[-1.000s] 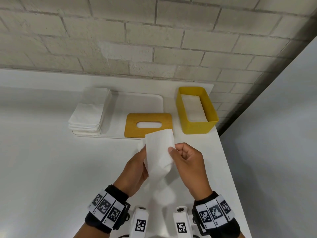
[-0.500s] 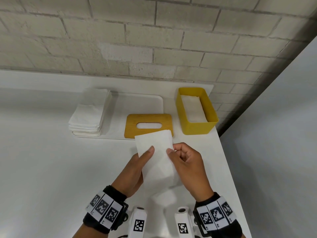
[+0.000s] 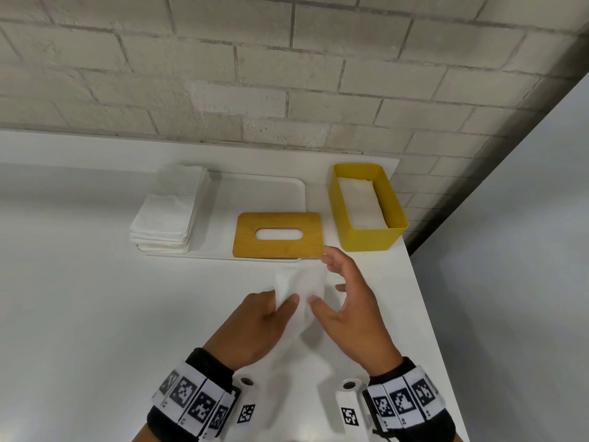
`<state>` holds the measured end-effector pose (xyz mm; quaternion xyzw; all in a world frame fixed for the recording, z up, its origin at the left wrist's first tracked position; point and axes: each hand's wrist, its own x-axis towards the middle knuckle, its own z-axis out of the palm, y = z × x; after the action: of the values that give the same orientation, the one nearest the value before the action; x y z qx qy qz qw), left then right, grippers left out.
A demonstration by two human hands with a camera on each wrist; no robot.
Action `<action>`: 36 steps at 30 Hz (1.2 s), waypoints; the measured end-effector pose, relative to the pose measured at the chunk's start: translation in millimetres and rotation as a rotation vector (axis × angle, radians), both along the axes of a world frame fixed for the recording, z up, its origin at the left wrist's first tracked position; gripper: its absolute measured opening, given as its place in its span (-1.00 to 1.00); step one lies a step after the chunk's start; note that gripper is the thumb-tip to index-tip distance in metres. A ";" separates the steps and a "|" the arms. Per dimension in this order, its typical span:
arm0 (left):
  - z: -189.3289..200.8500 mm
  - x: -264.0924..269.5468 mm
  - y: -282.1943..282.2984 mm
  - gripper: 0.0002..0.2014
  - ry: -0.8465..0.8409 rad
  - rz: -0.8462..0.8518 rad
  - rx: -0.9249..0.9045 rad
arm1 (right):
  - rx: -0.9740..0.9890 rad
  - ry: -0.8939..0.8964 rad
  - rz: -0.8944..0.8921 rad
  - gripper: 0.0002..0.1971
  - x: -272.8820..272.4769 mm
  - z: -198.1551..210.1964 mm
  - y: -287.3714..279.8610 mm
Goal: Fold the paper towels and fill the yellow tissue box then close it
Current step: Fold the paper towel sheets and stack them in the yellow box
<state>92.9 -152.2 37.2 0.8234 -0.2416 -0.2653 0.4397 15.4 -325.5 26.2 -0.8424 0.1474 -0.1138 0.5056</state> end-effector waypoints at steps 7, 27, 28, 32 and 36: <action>-0.6 7.6 6.6 -0.83 -0.487 -0.234 0.207 | -0.028 0.017 0.175 -0.83 1.2 9.9 -3.7; -39.1 21.2 34.7 -0.89 -0.461 0.098 0.151 | 0.094 0.139 -0.104 -0.87 -13.3 -21.4 -35.4; -47.6 21.0 36.5 -0.87 -0.446 0.088 0.182 | 0.025 0.174 -0.106 -0.84 -13.6 -28.3 -33.6; -70.3 17.0 43.0 -0.86 -0.433 0.077 0.246 | -0.065 0.245 -0.073 -0.74 -14.4 -46.7 -22.3; -64.1 17.2 43.5 -0.86 -0.488 0.101 0.145 | -0.052 0.255 -0.092 -0.79 -10.2 -47.0 -18.2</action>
<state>110.1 -108.7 -26.9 0.9034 -0.2795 -0.0534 0.3209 5.1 -343.8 -20.8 -0.8552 0.2461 -0.0326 0.4550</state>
